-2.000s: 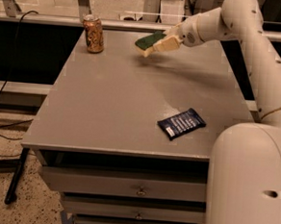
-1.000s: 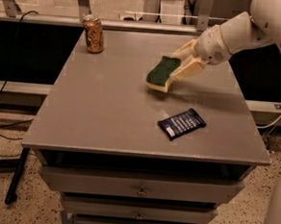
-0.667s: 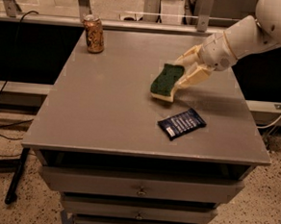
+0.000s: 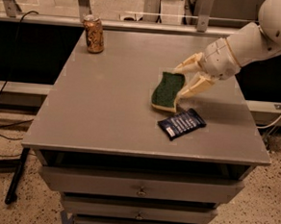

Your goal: Move sponge near rxbar blueberry

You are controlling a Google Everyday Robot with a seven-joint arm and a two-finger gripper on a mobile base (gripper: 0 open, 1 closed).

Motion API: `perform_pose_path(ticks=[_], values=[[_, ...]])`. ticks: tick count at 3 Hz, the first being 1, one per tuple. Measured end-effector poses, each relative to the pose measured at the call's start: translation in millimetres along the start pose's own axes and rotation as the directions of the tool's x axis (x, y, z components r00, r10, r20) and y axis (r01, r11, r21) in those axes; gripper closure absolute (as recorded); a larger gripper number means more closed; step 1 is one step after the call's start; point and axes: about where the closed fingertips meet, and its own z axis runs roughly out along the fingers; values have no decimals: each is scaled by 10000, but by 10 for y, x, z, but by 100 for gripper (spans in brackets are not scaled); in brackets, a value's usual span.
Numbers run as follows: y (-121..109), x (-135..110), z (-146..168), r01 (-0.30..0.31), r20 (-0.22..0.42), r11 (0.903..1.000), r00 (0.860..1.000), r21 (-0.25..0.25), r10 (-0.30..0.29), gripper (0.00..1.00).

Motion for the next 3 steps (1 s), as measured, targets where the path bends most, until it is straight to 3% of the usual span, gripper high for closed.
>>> perform_pose_path(ticks=[1, 2, 3], values=[[95, 0, -3, 227, 21, 9997, 9997, -100, -227, 15], [140, 6, -14, 302, -1, 9995, 9995, -88, -302, 0], [146, 95, -147, 88, -188, 9997, 9998, 222, -84, 0]])
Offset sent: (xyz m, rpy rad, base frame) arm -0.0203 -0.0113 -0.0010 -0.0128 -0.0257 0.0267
